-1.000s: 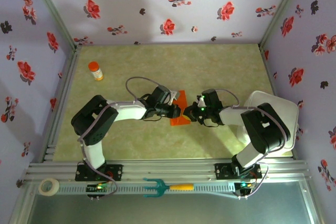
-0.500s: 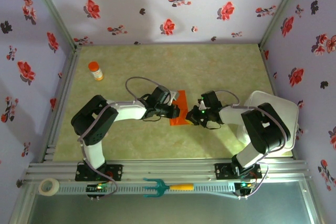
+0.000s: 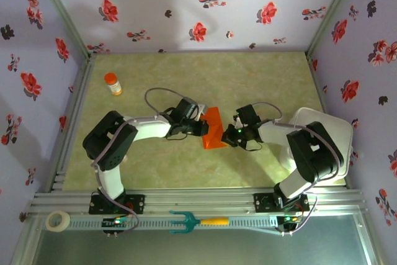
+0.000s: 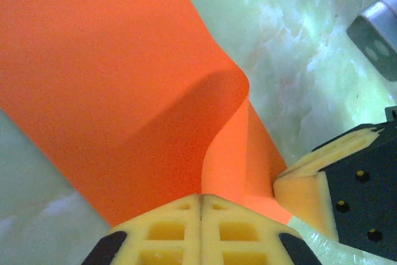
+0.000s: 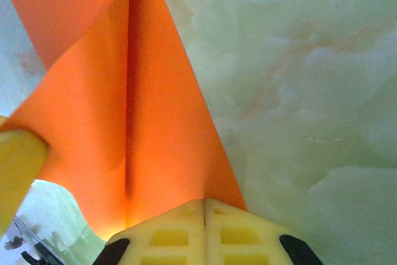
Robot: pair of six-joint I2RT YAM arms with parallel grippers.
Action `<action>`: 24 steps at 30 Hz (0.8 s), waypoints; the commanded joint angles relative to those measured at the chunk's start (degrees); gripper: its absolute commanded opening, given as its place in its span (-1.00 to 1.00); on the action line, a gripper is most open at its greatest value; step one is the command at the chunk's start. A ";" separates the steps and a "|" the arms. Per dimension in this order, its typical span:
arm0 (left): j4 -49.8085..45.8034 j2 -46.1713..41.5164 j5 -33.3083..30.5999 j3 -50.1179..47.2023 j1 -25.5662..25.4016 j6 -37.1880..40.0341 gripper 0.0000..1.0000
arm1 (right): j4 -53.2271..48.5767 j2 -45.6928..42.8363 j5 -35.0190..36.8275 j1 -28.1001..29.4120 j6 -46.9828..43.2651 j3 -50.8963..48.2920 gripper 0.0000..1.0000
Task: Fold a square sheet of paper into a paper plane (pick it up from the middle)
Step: Fold the triangle a second time at the center of the table.
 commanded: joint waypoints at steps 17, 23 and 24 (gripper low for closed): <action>-2.67 4.35 0.61 3.78 0.72 3.10 -0.86 | -5.75 -0.14 2.88 0.06 -2.30 0.31 -0.85; -2.64 5.33 0.49 3.63 0.73 2.96 -0.85 | -6.02 -0.15 2.95 0.02 -2.30 0.48 -0.84; -2.46 5.55 0.60 3.46 0.74 2.79 -0.85 | -5.97 -0.23 2.91 0.03 -2.29 0.60 -0.84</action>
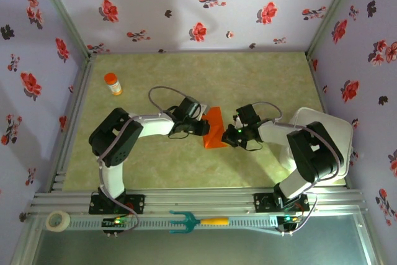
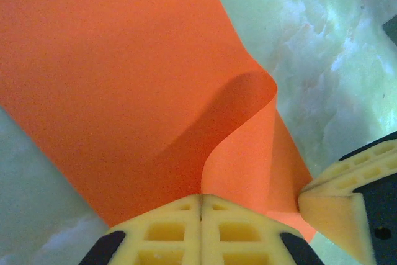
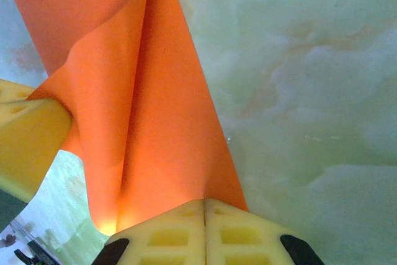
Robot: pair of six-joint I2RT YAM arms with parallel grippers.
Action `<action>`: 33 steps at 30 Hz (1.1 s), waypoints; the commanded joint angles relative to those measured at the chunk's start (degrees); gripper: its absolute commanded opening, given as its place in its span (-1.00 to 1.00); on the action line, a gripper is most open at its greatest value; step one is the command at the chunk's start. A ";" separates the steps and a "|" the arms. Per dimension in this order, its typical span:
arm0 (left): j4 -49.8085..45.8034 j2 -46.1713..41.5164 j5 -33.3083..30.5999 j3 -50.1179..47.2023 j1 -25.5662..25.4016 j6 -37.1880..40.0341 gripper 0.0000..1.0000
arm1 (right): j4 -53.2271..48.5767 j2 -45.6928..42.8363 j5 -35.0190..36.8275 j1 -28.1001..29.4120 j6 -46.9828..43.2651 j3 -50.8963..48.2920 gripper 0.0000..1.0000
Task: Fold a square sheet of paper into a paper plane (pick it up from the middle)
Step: Fold the triangle a second time at the center of the table.
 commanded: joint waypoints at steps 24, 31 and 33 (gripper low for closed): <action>10.43 0.49 5.23 -8.29 -0.07 -13.19 -0.87 | 2.22 -4.61 -3.48 0.10 3.94 -1.52 -0.75; 8.10 0.10 5.23 -6.27 -0.16 -11.01 -0.86 | 3.27 -1.65 -3.85 0.19 3.36 -0.69 -0.77; 6.86 0.38 5.23 -5.17 -0.18 -9.84 -0.85 | 2.79 -0.51 -2.89 0.19 3.08 -0.58 -0.78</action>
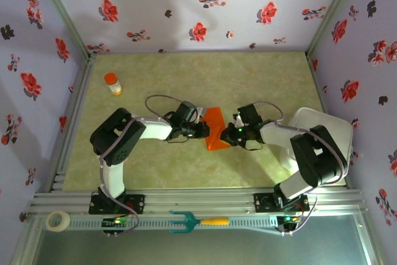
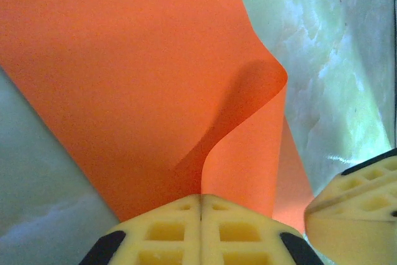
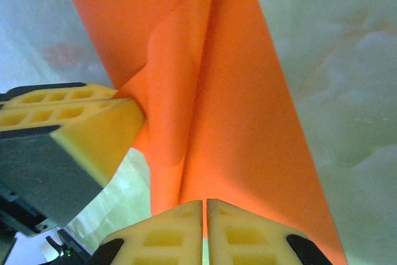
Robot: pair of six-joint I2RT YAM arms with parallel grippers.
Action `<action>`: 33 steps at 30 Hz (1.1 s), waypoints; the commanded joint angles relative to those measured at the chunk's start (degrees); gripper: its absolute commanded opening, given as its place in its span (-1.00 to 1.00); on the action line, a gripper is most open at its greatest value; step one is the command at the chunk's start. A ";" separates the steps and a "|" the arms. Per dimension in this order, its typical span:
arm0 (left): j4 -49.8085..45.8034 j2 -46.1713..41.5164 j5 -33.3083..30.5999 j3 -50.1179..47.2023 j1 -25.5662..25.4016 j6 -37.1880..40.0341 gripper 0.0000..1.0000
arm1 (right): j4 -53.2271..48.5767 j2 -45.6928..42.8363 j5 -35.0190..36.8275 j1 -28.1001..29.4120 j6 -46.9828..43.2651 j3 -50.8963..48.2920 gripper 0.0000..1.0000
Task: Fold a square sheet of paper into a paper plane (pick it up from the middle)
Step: Fold the triangle a second time at the center of the table.
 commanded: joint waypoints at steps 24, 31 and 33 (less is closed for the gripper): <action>-12.81 0.18 -2.78 6.60 -0.16 7.71 -0.82 | -5.00 3.31 4.56 0.23 -2.64 0.41 -0.83; -13.12 0.67 -2.76 7.30 -0.11 8.84 -0.82 | -4.95 3.28 4.34 0.19 -2.64 0.41 -0.83; -12.69 0.67 -2.59 7.22 -0.13 9.11 -0.80 | -4.91 3.29 4.34 0.19 -2.63 0.40 -0.83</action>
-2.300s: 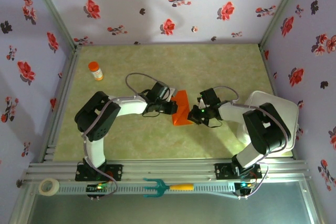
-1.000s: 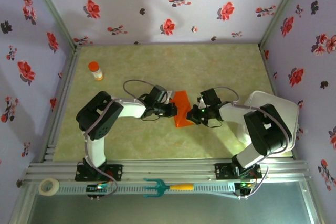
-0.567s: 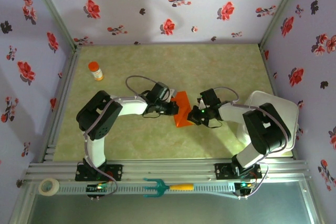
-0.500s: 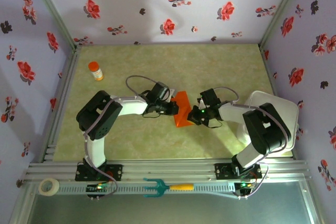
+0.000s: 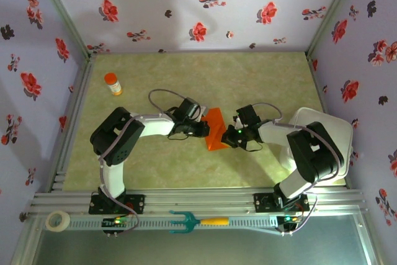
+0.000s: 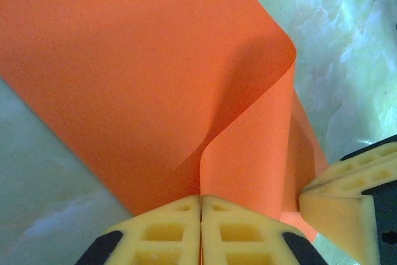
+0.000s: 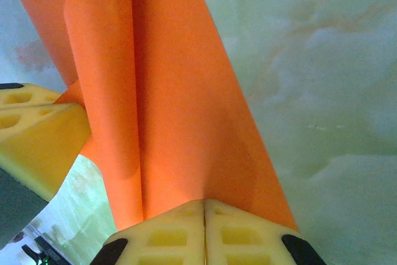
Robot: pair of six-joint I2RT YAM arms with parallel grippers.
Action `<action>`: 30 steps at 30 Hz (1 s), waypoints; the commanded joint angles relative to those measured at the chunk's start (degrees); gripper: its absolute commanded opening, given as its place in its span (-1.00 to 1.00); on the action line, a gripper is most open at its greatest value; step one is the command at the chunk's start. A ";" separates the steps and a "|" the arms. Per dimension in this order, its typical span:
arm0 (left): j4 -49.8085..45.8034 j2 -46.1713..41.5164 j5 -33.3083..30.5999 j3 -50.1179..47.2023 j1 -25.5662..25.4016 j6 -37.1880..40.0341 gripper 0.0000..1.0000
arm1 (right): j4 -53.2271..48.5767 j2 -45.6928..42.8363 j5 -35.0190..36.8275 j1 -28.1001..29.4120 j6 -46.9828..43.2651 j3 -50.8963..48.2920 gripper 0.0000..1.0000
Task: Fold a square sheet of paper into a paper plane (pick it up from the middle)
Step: Fold the triangle a second time at the center of the table.
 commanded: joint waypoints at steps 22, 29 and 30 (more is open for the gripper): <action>1.87 1.27 1.11 1.44 0.04 2.35 -0.80 | -3.05 1.68 2.30 0.19 -0.78 -0.05 -0.83; 1.82 1.58 1.33 1.57 0.13 2.48 -0.80 | -3.06 1.56 2.29 0.24 -0.80 -0.04 -0.82; 1.87 1.49 1.21 1.53 0.07 2.48 -0.80 | -3.12 1.51 2.34 0.22 -0.82 -0.08 -0.83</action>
